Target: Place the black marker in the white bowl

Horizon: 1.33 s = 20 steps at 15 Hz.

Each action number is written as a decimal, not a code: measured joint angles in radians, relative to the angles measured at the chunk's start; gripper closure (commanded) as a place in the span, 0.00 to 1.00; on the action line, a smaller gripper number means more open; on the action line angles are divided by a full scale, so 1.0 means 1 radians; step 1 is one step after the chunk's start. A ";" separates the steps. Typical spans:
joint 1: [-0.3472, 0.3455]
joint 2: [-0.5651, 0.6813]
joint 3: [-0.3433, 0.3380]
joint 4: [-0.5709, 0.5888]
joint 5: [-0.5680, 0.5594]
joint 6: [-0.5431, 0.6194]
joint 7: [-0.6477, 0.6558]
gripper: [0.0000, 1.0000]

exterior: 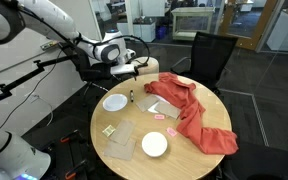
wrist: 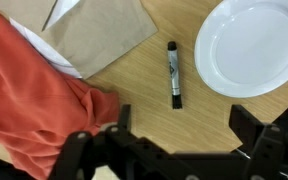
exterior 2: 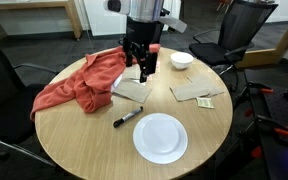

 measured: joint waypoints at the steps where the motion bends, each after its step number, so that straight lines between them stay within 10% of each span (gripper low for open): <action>1: 0.000 0.030 0.000 0.024 -0.017 0.000 0.000 0.00; 20: -0.001 0.329 0.052 0.224 -0.131 0.012 0.003 0.00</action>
